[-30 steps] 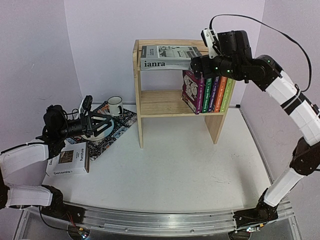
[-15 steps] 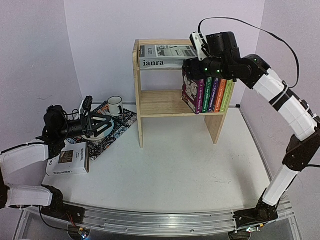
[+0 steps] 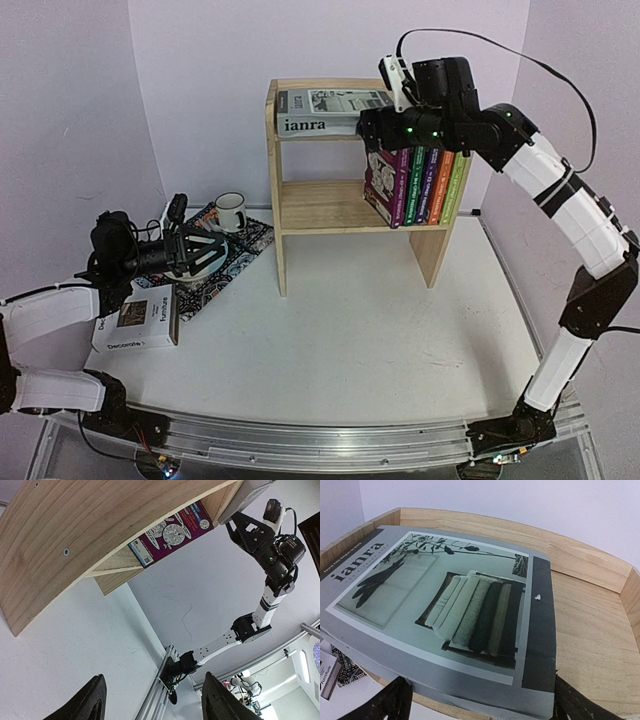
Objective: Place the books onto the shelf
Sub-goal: Adjust the book on the shelf.
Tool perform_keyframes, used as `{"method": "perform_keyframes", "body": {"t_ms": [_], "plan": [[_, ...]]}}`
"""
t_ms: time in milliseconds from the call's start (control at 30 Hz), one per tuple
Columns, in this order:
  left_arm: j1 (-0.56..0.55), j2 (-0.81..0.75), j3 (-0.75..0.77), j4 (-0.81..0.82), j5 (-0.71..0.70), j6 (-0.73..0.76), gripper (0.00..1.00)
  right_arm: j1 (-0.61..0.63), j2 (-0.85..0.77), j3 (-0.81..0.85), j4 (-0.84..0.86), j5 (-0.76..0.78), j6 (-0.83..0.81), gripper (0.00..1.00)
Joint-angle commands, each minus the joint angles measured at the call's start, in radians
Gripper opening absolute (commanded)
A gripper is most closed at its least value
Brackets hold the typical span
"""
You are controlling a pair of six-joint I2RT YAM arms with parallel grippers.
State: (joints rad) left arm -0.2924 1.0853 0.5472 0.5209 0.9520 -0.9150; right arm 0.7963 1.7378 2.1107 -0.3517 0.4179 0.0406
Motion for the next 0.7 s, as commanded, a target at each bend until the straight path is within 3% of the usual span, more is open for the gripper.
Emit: {"method": "perform_keyframes", "body": {"t_ms": [0, 167, 667], "plan": [[0.006, 0.003, 0.002, 0.021, 0.023, 0.016, 0.67, -0.007, 0.028, 0.048, 0.042, -0.004, 0.016, 0.86], [0.005, 0.004, -0.005, 0.02, 0.021, 0.021, 0.67, -0.008, 0.039, 0.051, 0.071, 0.005, 0.029, 0.78], [0.004, 0.016, -0.003, 0.02, 0.026, 0.019, 0.67, -0.037, 0.09, 0.107, 0.105, 0.008, 0.012, 0.79]]}}
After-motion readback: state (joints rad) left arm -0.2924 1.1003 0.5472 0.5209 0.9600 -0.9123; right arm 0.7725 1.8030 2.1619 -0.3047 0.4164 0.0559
